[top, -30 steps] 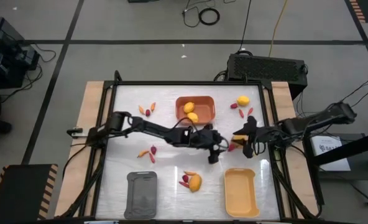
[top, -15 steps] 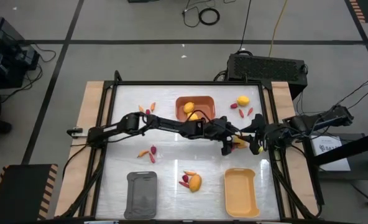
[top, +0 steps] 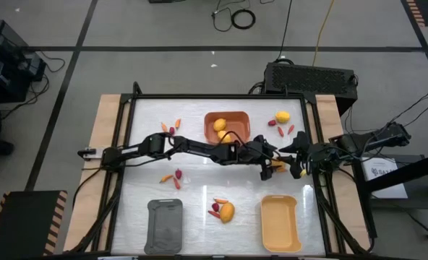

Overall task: Sort produce into baskets
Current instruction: Put the yellow lemon into the orange bin

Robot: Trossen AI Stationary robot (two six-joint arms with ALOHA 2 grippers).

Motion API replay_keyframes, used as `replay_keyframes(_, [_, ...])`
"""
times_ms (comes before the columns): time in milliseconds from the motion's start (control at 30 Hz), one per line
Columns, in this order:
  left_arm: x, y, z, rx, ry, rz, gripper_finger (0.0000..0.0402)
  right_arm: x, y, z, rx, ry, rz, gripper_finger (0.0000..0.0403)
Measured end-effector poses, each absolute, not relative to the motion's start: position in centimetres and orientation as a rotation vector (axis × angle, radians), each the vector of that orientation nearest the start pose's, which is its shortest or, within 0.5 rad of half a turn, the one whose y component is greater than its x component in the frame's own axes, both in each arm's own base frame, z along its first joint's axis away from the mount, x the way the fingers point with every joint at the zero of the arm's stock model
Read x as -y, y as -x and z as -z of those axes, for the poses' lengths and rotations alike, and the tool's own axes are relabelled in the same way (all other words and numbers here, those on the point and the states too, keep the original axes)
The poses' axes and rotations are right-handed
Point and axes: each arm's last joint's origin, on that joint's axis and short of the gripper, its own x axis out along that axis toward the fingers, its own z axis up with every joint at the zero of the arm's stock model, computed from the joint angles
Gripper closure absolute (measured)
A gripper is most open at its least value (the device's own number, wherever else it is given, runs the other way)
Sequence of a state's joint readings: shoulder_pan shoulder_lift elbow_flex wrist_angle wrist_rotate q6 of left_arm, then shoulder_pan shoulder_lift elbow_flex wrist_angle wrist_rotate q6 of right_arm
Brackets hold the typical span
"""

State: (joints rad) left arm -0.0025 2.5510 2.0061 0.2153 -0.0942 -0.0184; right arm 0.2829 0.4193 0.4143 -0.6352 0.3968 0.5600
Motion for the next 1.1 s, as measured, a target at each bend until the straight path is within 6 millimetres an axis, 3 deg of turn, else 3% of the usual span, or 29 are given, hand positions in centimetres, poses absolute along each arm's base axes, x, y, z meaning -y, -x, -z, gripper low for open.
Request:
replay_keyframes(233, [-0.1, -57.5, -11.9, -0.322, 0.004, -0.094, 0.0023, -1.6, -10.0, -21.6, -0.5, -0.329, 0.309, 0.0245])
replay_keyframes(567, [-0.1, -57.6, -10.0, -0.334, 0.006, -0.083, 0.0023, -1.6, -10.0, -21.6, -0.5, -0.324, 0.312, 0.0245])
replay_keyframes(867, [-0.1, -57.5, -9.9, -0.349, 0.006, -0.078, 0.0027, -1.6, -9.9, -21.6, -0.505, -0.322, 0.313, 0.0245])
replay_keyframes(1100, [-0.1, -57.5, -9.9, -0.35, 0.011, -0.051, 0.0071, -1.6, -9.9, -21.5, -0.513, -0.318, 0.314, 0.0245])
